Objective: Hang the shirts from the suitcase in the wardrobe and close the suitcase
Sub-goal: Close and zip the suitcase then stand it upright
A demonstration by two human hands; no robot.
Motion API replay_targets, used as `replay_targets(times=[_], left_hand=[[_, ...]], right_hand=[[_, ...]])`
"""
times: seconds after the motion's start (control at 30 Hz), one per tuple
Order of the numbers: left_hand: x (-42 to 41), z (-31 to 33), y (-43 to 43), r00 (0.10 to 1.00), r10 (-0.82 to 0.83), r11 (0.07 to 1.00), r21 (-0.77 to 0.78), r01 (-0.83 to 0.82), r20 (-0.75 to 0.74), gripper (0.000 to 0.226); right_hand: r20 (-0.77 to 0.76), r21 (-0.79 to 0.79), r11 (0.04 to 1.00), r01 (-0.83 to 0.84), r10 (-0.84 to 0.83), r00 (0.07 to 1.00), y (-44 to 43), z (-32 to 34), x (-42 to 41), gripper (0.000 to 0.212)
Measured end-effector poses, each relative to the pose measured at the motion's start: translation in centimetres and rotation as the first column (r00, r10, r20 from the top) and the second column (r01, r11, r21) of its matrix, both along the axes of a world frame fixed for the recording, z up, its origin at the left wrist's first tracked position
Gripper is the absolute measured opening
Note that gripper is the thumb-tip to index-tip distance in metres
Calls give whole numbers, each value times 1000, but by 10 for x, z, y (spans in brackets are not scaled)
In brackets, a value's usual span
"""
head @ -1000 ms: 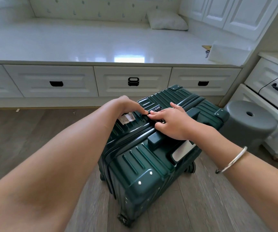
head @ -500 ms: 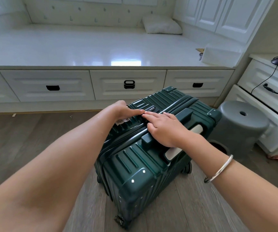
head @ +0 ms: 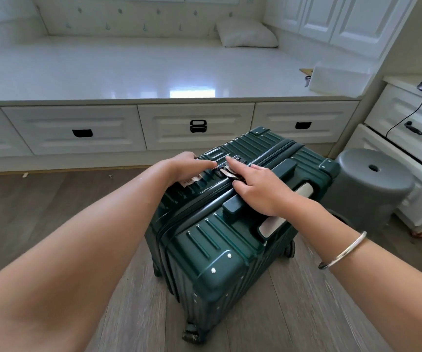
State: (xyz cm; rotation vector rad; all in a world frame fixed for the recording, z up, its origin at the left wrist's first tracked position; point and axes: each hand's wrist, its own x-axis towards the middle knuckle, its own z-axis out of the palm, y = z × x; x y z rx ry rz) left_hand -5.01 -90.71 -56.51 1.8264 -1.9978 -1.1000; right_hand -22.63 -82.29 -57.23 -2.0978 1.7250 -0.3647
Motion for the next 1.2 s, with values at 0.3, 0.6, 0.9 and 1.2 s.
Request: replay_targets(times=[0.3, 0.6, 0.9, 1.2], left_hand=[[6, 14, 24, 997, 0, 985, 172, -14, 82, 88], [-32, 39, 82, 979, -68, 964, 264, 15, 192, 82], [-89, 56, 136, 914, -297, 943, 238, 234, 277, 79], [-95, 50, 149, 853, -451, 881, 281, 380, 262, 78]], right_hand=[[-110, 2, 980, 198, -197, 974, 27, 15, -2, 50], [-186, 196, 907, 373, -339, 922, 99, 38, -12, 48], [-24, 489, 364, 793, -903, 429, 175, 56, -21, 83], [103, 635, -58, 771, -982, -159, 186, 63, -17, 92]])
